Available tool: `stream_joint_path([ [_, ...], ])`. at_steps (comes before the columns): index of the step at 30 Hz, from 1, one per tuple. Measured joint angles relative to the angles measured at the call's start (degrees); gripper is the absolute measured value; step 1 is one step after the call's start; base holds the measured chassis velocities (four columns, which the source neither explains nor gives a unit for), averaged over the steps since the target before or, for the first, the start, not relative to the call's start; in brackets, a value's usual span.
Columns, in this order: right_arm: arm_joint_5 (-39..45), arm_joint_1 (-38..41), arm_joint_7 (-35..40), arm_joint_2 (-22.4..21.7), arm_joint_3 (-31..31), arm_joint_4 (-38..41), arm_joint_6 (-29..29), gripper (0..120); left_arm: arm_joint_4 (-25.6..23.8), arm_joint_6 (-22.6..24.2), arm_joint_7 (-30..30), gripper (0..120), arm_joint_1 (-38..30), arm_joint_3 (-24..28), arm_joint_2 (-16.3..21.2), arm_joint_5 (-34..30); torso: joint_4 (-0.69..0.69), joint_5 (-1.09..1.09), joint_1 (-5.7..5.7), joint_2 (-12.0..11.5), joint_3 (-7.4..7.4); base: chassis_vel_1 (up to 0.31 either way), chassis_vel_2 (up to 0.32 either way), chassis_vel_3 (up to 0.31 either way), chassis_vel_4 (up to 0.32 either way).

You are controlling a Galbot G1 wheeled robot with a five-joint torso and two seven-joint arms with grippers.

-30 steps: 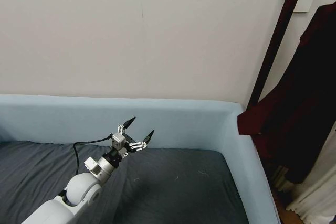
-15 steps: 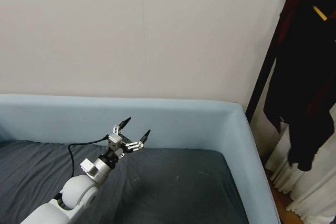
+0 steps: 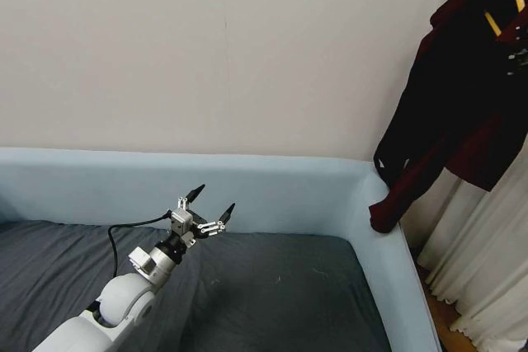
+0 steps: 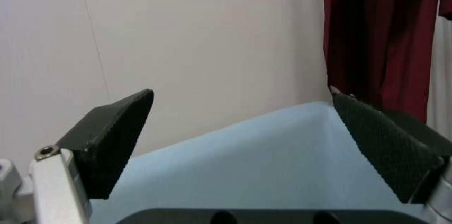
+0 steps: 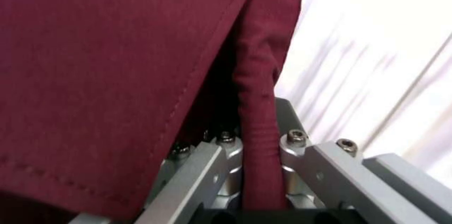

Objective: Pick up the clothes from the sofa and hang them on the clothes hanger.

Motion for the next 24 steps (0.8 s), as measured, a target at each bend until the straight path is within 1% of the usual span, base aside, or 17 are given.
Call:
stream_joint_path([
  [2, 0.7, 4.4, 0.3, 2.2, -3.6, 2.4, -0.1, 1, 0.0, 0.2, 0.0, 100, -0.2, 0.3, -0.2, 0.0, 0.03, 0.01, 0.01, 0.0, 0.01, 0.000, 0.000, 0.000, 0.000],
  [3, 0.7, 4.4, 0.3, 2.2, -3.6, 2.4, -0.1, 1, 0.0, 0.2, 0.0, 100, -0.2, 0.3, -0.2, 0.0, 0.03, 0.01, 0.01, 0.0, 0.01, 0.000, 0.000, 0.000, 0.000],
  [4, 1.2, 7.2, 0.3, 3.3, -5.7, 3.7, -0.1, 1, -0.1, 0.2, 0.0, 100, -0.2, 0.4, -0.2, 0.0, 0.02, 0.03, 0.01, 0.0, 0.01, 0.000, 0.000, 0.000, 0.000],
  [5, 1.8, 10.8, 0.4, 4.7, -9.3, 5.3, 0.0, 1, -0.2, 0.3, 0.0, 100, -0.2, 0.4, -0.3, 0.1, 0.01, -0.04, 0.00, 0.0, -0.01, 0.000, 0.000, 0.000, 0.000],
  [6, 2.2, 13.2, 0.4, 5.6, -11.9, 6.3, 0.0, 1, -0.3, 0.3, 0.0, 100, -0.2, 0.4, -0.3, 0.1, -0.03, -0.04, -0.01, 0.0, -0.01, 0.000, 0.000, 0.000, 0.000],
  [8, 3.1, 17.0, 1.7, 7.5, -15.8, 8.0, -0.1, 1, -0.3, 0.3, 0.0, 100, 0.0, 0.4, -0.5, 0.5, -0.02, 0.05, 0.00, 0.0, -0.01, 0.000, 0.000, 0.000, 0.000],
  [10, 3.4, 17.5, 2.6, 7.9, -16.4, 8.1, -0.3, 1, -0.4, 0.3, 0.0, 100, 0.1, 0.4, -0.6, 0.6, -0.03, 0.05, 0.00, 0.0, -0.01, 0.000, 0.000, 0.000, 0.000],
  [12, 3.3, 17.8, 4.2, 8.3, -17.0, 7.7, -0.7, 1, -0.5, 0.3, 0.0, 100, 0.3, 0.3, -0.7, 0.9, 0.01, -0.01, 0.00, 0.0, -0.01, 0.000, 0.000, 0.000, 0.000],
  [15, 2.1, 17.3, 5.3, 8.0, -17.3, 6.5, -0.8, 1, -1.0, 0.4, -0.1, 100, 0.6, 0.2, -0.8, 1.1, 0.02, 0.02, 0.00, 0.0, 0.00, 0.000, 0.000, 0.000, 0.000],
  [16, 1.7, 16.2, 6.0, 7.3, -16.2, 5.7, -0.9, 1, -1.3, 0.5, -0.2, 100, 0.7, 0.1, -0.8, 1.2, 0.00, 0.05, 0.00, 0.0, 0.01, 0.000, 0.000, 0.000, 0.000],
  [17, 1.3, 14.3, 6.6, 6.4, -13.8, 4.8, -0.9, 1, -1.5, 0.6, -0.2, 100, 0.8, -0.1, -0.8, 1.2, -0.02, 0.05, 0.00, 0.0, 0.01, 0.000, 0.000, 0.000, 0.000],
  [18, 0.9, 11.9, 7.4, 5.3, -10.8, 3.8, -1.0, 1, -1.7, 0.6, -0.3, 100, 0.9, -0.2, -0.8, 1.3, -0.02, 0.03, 0.00, 0.0, 0.00, 0.000, 0.000, 0.000, 0.000],
  [19, 0.7, 8.2, 8.4, 3.7, -6.8, 2.6, -0.9, 1, -1.8, 0.6, -0.4, 100, 1.0, -0.4, -0.8, 1.5, -0.02, -0.05, 0.00, 0.0, -0.01, 0.000, 0.000, 0.000, 0.000],
  [20, 0.7, 8.2, 8.4, 3.7, -6.8, 2.6, -0.9, 1, -1.8, 0.6, -0.4, 100, 1.0, -0.4, -0.8, 1.5, -0.02, -0.05, 0.00, 0.0, -0.01, 0.000, 0.000, 0.000, 0.000],
  [21, 0.7, 4.4, 9.5, 2.0, -3.5, 1.4, -1.0, 1, -2.0, 0.7, -0.5, 100, 1.2, -0.6, -0.8, 1.6, -0.02, -0.09, -0.01, 0.0, -0.01, 0.000, 0.000, 0.000, 0.000],
  [23, 1.0, -1.7, 11.1, -1.1, 1.1, -0.8, -1.1, 1, -2.2, 0.7, -0.7, 100, 1.6, -1.0, -0.8, 1.7, 0.03, 0.02, 0.00, 0.0, 0.01, 0.000, 0.000, 0.000, 0.000],
  [24, 1.4, -4.2, 11.9, -3.0, 3.2, -2.1, -1.3, 1, -2.4, 0.6, -0.9, 100, 1.8, -1.3, -0.7, 1.8, 0.06, 0.05, 0.01, 0.0, 0.03, 0.000, 0.000, 0.000, 0.000],
])
